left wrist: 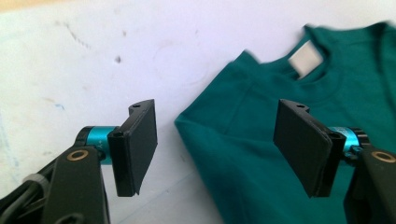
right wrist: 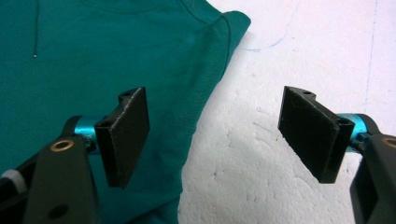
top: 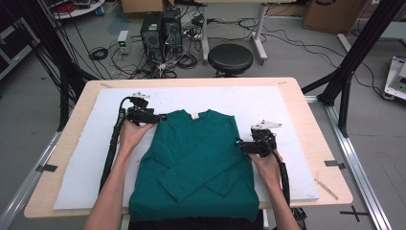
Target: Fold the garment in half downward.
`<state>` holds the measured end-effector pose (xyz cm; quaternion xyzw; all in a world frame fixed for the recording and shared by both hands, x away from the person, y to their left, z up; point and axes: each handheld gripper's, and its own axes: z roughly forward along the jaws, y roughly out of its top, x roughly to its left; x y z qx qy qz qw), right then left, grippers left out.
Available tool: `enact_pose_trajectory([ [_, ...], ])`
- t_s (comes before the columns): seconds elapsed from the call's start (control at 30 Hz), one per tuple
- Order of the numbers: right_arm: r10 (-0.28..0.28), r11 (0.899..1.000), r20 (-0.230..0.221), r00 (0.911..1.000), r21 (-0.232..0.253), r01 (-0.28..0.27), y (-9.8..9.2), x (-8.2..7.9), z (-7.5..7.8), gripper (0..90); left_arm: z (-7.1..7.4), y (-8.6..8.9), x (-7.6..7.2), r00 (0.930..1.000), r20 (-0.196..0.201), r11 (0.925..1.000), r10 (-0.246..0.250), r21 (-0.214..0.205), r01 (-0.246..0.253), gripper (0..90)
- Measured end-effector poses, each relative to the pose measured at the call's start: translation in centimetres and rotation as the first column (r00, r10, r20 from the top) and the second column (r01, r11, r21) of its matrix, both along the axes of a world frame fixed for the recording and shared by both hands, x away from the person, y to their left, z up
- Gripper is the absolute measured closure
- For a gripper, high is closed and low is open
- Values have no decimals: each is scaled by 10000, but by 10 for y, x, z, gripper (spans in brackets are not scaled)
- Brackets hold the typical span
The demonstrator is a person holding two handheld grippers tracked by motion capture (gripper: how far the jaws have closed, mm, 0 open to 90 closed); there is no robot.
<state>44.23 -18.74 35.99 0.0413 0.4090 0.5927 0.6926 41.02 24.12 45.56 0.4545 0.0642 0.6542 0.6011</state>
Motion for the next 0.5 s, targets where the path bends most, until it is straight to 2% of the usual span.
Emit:
enact_pose_trajectory([
  [0.13, 24, 10000, -46, 10000, 33, -24, -1, 0, -1, 253, 7, 3, 16, 9996, -218, 9996, 202, -217, -206, 328],
  [0.2, 22, 10000, -23, 10000, 29, -22, -1, 0, 0, 254, 9, 5, 19, 9997, -229, 9999, 47, -158, -50, 328],
  [0.3, 30, 10000, -45, 10000, 31, -30, -1, 0, 0, 257, 9, 6, 22, 9999, -142, 9999, -97, 85, 98, 337],
  [0.43, -50, 10000, -63, 10000, 26, 50, 0, 1, 0, 257, 9, 2, 26, 9998, 28, 9989, 185, 436, -186, 383],
  [0.5, -32, 10000, -53, 10000, 57, 33, 0, 0, -1, 258, 9, 2, 26, 9997, 96, 9988, 204, 450, -208, 399],
])
